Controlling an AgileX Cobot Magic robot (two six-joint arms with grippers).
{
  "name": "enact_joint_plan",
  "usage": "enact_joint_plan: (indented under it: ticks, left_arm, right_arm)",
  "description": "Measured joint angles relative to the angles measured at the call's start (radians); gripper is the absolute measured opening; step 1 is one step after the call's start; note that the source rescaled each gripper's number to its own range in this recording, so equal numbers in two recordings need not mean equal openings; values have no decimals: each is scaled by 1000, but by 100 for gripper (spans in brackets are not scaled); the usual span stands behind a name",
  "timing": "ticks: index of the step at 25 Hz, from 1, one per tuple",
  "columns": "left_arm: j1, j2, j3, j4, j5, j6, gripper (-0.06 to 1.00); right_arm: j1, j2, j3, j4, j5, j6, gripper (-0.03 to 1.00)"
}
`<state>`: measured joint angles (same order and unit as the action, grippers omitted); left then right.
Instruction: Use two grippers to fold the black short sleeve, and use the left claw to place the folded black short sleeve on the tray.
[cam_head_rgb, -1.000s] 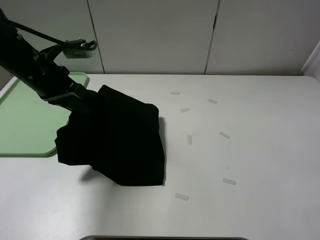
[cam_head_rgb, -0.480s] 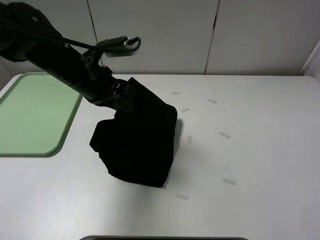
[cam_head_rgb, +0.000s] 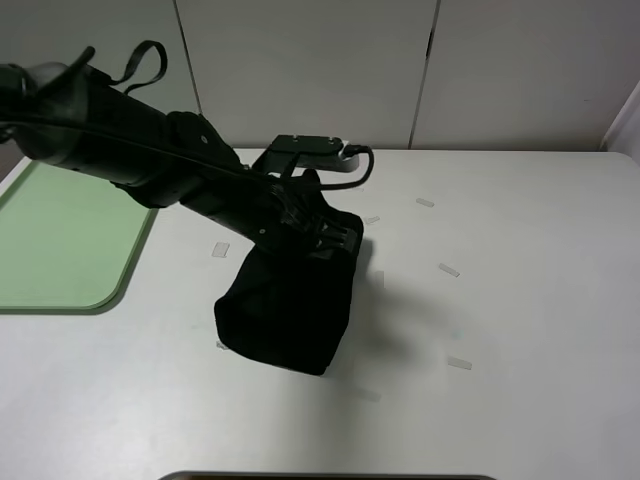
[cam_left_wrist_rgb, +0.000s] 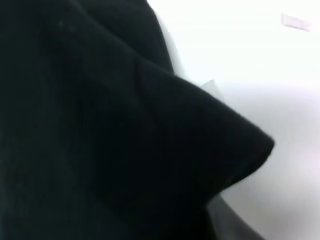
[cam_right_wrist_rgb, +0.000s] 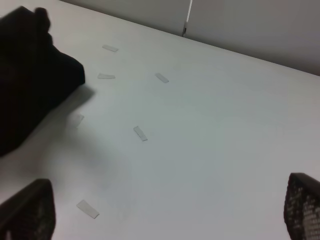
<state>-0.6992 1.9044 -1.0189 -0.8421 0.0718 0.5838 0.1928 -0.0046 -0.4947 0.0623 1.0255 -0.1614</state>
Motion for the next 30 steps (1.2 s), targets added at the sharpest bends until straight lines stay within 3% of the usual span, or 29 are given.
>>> enact_joint_plan:
  ticks: [7, 13, 15, 19, 21, 30]
  left_arm:
    - [-82, 51, 0, -11, -128, 0, 10]
    - [-110, 100, 0, 22, -166, 15, 12]
    - [-110, 102, -3, 40, -165, 15, 26]
    - [-116, 102, -6, 56, -162, 34, 69]
    - [-118, 102, -6, 72, -163, 50, 80]
    - [-155, 87, -9, 439, -176, 78, 86]
  right_arm:
    - [0, 0, 0, 0, 0, 0, 100]
    - [0, 0, 0, 0, 0, 0, 100]
    - [0, 0, 0, 0, 0, 0, 100]
    - [0, 0, 0, 0, 0, 0, 100]
    - [0, 0, 0, 0, 0, 0, 100]
    - [0, 0, 0, 0, 0, 0, 100]
